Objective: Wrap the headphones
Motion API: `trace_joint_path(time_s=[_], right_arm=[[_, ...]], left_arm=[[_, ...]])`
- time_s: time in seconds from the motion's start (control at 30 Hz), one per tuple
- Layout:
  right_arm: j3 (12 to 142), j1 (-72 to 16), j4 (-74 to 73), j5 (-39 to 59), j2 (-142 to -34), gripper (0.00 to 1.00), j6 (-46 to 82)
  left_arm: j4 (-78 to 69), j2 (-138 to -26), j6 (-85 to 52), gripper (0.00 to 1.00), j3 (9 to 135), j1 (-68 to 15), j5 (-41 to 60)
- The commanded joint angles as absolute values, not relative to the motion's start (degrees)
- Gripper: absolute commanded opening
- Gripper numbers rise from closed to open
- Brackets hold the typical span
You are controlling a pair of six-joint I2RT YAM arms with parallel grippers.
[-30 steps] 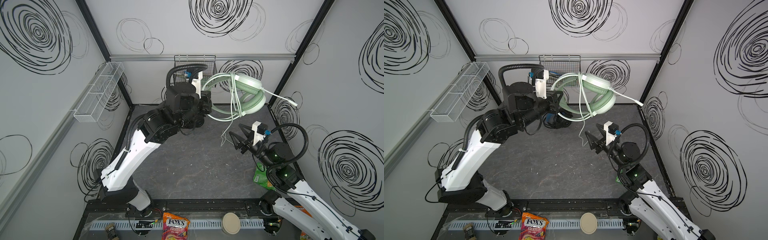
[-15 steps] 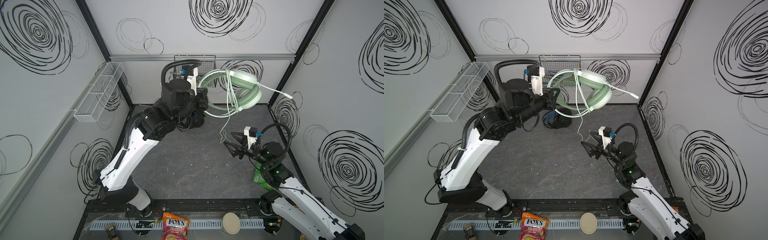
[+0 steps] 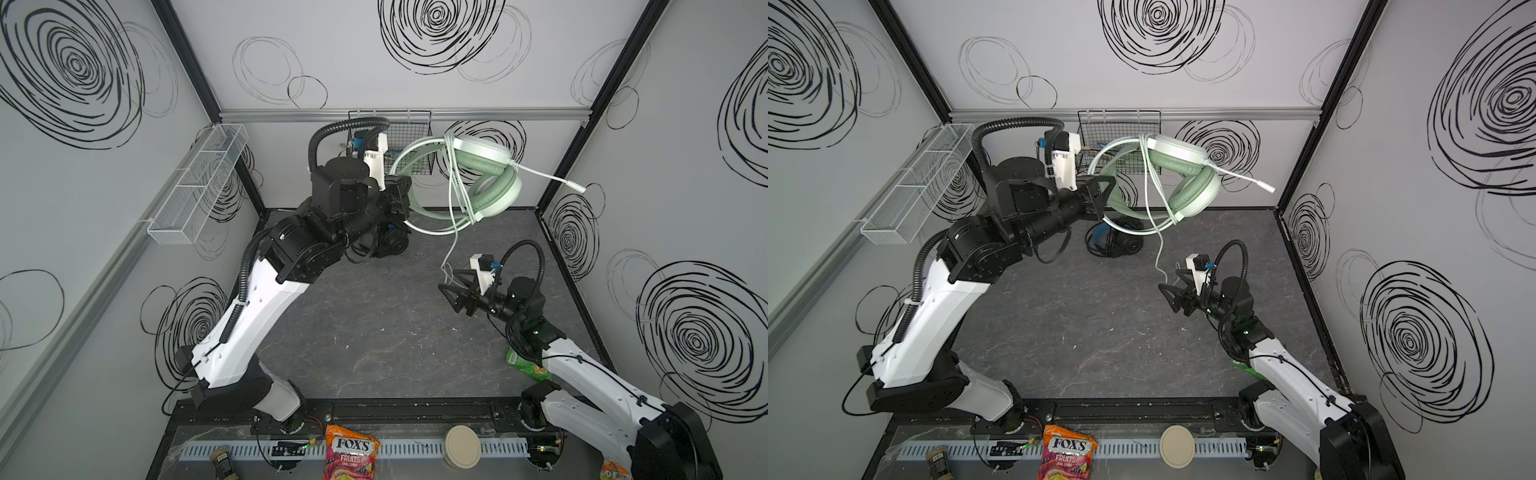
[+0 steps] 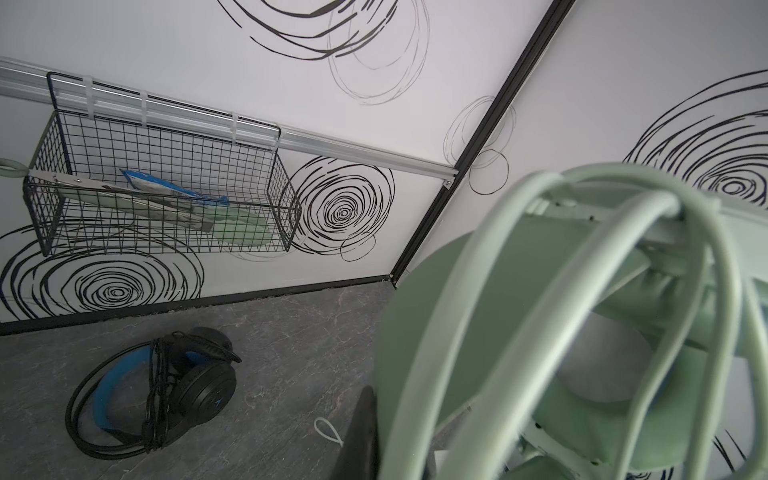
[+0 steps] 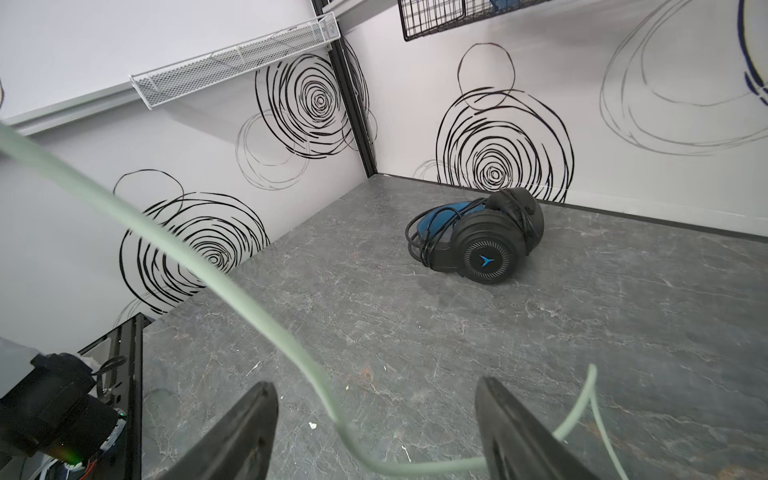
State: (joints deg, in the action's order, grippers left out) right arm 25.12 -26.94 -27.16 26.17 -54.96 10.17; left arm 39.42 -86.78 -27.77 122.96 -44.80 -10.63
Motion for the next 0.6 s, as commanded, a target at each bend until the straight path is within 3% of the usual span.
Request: trace_joint_path(time_s=[0.0,0.33,0.57], right_arm=[[25.13,-27.29,-31.34,25.29,-57.17,0.79,9.54],[30.95,-30.55,-30.35,27.16,-62.76,0.75,8.42],[30.59,-29.68,-29.53,25.04,-64.25,0.24,9.18]], left_arm=[[29.40,-83.84,-31.19,0.00,122.43,-44.24,-8.89],[28.30,-82.90,-32.88,0.00,120.14,-43.77,-6.33],[27.57,-81.73,-33.69,0.00,118.92,-42.39,-4.67]])
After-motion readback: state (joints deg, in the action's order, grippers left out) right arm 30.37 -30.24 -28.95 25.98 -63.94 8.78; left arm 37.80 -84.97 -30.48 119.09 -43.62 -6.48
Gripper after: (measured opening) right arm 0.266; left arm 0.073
